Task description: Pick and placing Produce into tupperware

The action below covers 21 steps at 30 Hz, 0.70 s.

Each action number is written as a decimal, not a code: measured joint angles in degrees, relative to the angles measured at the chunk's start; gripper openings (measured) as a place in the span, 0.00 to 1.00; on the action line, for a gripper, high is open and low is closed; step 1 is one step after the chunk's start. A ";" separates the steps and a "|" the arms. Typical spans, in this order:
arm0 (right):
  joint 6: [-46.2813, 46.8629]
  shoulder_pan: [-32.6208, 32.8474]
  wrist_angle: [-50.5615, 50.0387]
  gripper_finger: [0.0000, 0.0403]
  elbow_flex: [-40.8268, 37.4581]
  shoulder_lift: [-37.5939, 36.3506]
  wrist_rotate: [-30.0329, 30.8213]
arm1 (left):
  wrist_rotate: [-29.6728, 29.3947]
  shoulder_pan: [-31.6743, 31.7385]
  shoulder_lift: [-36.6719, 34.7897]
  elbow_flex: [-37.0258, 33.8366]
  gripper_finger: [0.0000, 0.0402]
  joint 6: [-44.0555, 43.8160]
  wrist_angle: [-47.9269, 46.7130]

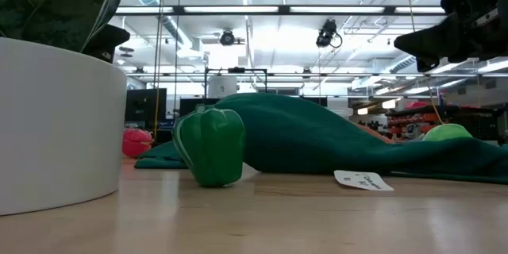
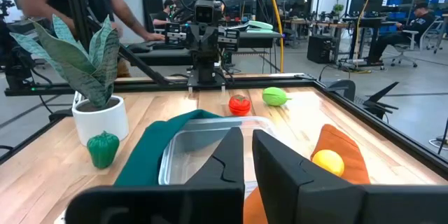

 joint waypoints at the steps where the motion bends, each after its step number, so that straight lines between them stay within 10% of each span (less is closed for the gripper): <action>1: 0.02 0.00 0.00 0.00 0.00 0.00 0.00 | 0.00 0.00 0.00 0.00 0.09 0.00 -0.02; 21: 0.02 -0.02 -0.01 0.00 -0.01 -0.01 0.00 | 0.00 -0.01 0.00 0.02 0.07 -0.01 0.00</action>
